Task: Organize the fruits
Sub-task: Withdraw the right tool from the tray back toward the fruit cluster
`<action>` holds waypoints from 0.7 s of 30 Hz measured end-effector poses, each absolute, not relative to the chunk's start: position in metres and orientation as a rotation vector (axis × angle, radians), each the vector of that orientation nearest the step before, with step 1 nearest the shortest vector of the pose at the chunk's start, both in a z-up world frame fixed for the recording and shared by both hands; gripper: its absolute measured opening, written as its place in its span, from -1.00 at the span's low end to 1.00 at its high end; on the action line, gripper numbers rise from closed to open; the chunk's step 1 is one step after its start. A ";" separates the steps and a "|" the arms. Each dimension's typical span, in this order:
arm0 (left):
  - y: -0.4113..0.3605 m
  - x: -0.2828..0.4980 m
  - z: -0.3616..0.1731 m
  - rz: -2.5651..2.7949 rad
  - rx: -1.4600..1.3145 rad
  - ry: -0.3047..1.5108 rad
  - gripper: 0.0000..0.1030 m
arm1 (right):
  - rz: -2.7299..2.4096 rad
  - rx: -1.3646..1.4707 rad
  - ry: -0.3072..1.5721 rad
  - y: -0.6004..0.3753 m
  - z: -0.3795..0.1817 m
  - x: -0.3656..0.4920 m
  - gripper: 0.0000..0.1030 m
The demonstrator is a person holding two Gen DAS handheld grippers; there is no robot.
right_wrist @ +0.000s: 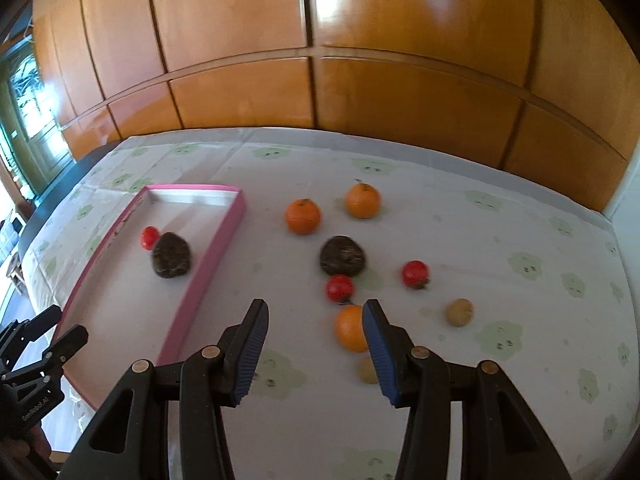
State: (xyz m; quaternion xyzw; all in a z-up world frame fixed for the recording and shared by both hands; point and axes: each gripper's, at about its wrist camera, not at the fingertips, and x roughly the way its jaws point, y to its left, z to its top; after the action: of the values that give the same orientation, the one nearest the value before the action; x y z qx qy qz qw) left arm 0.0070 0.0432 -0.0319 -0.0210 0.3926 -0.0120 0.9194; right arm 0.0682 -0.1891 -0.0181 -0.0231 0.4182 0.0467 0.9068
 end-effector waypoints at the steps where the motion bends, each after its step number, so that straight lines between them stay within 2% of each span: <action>1: 0.041 0.007 -0.032 -0.029 -0.037 0.807 0.21 | 0.086 -0.049 0.860 -0.194 -0.017 0.067 -0.04; 21: 0.006 0.009 -0.032 -0.095 0.044 0.824 0.21 | -0.159 -0.030 0.781 -0.315 0.017 0.071 -0.04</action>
State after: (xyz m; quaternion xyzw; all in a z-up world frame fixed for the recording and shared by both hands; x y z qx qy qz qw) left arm 0.0087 0.0055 -0.0318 0.0214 0.4003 -0.0463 0.9149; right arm 0.0715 -0.3153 0.0173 -0.0146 0.3801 -0.0775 0.9216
